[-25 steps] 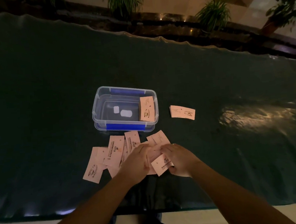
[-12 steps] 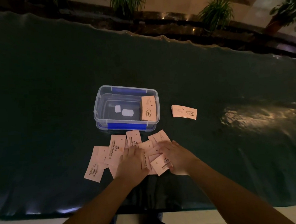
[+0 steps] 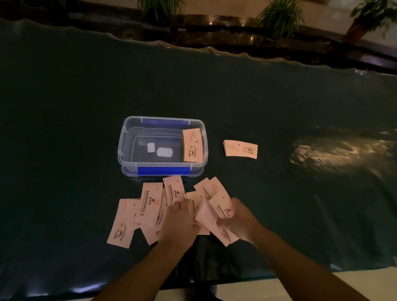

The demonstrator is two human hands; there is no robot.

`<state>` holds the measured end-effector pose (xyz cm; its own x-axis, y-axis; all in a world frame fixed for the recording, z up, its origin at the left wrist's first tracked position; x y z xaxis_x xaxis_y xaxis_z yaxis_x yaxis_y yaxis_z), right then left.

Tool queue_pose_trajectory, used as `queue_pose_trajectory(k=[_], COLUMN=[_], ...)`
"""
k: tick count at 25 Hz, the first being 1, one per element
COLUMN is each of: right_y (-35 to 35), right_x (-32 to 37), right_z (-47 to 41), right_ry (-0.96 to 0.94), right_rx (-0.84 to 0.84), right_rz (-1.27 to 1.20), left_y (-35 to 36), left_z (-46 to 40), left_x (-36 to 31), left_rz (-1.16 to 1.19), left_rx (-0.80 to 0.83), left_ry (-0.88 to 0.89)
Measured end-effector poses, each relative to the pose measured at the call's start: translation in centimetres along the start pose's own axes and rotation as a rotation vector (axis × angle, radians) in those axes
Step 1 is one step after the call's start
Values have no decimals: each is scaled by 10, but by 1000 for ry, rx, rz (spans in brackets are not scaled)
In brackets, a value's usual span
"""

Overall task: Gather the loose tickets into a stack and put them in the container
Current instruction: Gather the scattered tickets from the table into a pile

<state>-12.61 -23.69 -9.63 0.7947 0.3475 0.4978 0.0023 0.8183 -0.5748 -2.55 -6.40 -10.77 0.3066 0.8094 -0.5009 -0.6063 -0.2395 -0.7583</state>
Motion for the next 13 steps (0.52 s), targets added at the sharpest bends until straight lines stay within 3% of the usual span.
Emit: queue_pose_trajectory(k=[5,13], right_y=[20,31], right_x=[1,15], right_z=[2,7], right_ry=[130,170], right_rx=[-137,-125], right_rz=[-258,-284], left_y=[5,0], left_z=[11,19], left_x=[-14,-26], left_rz=[181,338], left_rx=[-38,-80], left_ry=[-31,-53])
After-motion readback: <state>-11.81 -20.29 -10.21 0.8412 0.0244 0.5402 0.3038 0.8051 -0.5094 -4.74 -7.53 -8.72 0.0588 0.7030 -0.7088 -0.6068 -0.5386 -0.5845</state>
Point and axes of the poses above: each hand's wrist, its own z-axis away from the middle knuckle, its own y-axis out of the palm, x = y × z, the point moved 6 cm from there along -z, towards the middle knuckle, and after that the axes turned 2 degrees about -y, right-handed, at the moved point
